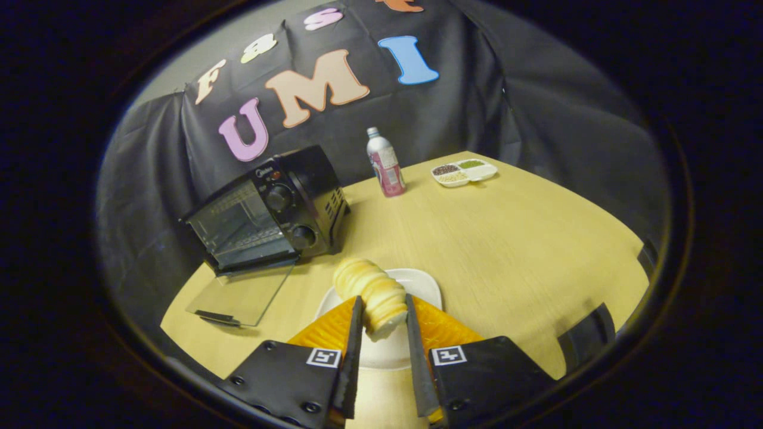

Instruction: Open the toaster oven, put the food inside, and close the toaster oven door.

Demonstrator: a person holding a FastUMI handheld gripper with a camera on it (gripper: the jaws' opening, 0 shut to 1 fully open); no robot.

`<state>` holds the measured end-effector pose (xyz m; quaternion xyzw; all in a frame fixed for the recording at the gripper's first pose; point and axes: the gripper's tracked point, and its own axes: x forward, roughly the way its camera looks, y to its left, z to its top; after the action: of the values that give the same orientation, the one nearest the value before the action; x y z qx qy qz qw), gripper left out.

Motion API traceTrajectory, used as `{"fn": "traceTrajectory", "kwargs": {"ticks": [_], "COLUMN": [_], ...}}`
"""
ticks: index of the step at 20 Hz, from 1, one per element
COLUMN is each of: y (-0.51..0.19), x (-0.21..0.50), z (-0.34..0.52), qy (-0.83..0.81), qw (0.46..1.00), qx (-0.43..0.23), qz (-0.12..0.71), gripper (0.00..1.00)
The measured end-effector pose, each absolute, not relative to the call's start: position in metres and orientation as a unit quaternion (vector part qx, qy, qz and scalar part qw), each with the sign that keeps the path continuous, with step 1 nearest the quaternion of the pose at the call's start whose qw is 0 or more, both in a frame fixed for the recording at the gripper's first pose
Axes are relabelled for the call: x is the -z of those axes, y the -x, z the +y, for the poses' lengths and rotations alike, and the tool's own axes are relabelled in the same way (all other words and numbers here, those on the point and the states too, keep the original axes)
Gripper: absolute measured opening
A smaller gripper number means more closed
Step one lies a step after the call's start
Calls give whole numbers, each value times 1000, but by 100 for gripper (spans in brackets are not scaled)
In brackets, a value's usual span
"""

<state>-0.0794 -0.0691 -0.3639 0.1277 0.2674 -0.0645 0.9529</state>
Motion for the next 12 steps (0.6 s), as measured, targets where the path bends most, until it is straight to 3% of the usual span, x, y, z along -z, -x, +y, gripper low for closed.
{"fn": "traceTrajectory", "kwargs": {"ticks": [7, 12], "y": [63, 23], "x": [329, 330], "z": [51, 126], "qy": [-174, -225], "qw": [952, 936], "qx": [-42, -79], "qz": [249, 258], "gripper": [41, 40]}}
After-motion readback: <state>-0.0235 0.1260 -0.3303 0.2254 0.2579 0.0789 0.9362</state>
